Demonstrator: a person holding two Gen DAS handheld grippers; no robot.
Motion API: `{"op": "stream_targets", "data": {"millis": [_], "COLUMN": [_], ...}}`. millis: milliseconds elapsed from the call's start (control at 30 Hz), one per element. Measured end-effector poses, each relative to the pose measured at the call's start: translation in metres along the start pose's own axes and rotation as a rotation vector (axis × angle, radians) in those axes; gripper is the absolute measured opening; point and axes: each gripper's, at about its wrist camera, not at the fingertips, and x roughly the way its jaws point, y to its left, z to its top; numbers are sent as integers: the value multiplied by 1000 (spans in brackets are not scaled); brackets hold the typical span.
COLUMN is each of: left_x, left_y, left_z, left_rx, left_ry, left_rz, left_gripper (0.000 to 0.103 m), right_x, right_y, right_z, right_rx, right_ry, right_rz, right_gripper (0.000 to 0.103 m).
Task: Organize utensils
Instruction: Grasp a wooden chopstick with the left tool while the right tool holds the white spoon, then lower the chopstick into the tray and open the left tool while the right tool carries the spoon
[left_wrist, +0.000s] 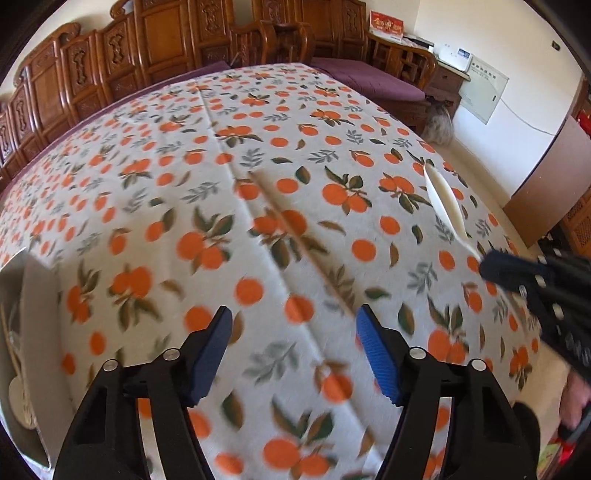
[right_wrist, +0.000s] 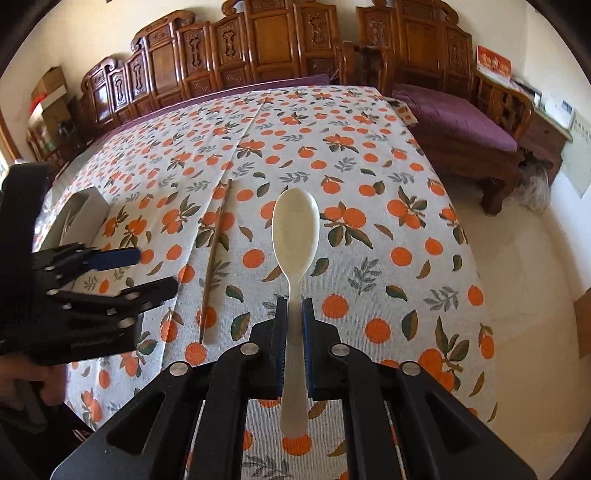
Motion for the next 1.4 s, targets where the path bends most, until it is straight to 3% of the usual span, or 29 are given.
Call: {"op": "stream_targets", "data": {"millis": [367, 500, 600, 833, 1400], "left_x": [40, 39, 37, 8, -107], "left_y": [-5, 0, 9, 30, 82], "left_z": [31, 32, 29, 8, -32], "left_rx": [-2, 26, 14, 20, -25], "left_ry": [45, 59, 74, 69, -63], "left_rz": [29, 49, 44, 65, 128], "left_gripper": [35, 9, 4, 4, 4], "right_x": [4, 7, 5, -7, -42], "right_y": [-8, -2, 5, 25, 90], "right_z": [-5, -5, -4, -3, 4], "right_rx": [13, -6, -29, -81, -189], "right_ry": [13, 18, 14, -8, -79], "right_rz": [0, 3, 7, 17, 49], "right_gripper": [10, 10, 10, 9, 9]}}
